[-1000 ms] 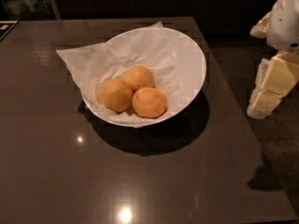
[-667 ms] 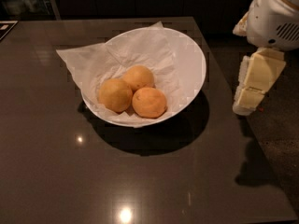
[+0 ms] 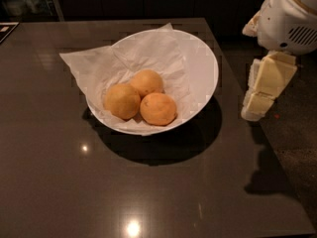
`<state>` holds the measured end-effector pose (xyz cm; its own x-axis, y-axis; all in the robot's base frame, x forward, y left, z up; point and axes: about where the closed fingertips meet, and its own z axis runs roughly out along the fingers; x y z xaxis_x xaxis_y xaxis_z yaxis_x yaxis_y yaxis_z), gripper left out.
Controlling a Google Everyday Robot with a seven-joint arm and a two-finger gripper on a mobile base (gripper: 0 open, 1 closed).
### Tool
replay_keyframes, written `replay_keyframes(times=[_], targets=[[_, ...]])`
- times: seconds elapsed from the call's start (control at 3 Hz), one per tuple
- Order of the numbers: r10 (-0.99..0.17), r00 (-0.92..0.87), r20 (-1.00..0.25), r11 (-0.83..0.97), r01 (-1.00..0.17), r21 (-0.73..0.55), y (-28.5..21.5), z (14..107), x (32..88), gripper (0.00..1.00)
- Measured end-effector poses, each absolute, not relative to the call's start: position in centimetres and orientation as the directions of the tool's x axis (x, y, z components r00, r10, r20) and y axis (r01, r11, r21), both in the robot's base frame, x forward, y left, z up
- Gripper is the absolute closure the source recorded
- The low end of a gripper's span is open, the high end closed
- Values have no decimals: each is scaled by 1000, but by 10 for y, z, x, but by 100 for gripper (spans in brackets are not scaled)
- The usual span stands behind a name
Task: Pick orange from white bowl
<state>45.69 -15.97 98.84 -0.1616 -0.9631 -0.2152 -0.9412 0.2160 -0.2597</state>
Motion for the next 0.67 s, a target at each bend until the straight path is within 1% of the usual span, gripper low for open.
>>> replay_keyframes(times=[0.67], targets=[[-978, -129, -163, 166, -958, -233, -95, 958, 478, 0]])
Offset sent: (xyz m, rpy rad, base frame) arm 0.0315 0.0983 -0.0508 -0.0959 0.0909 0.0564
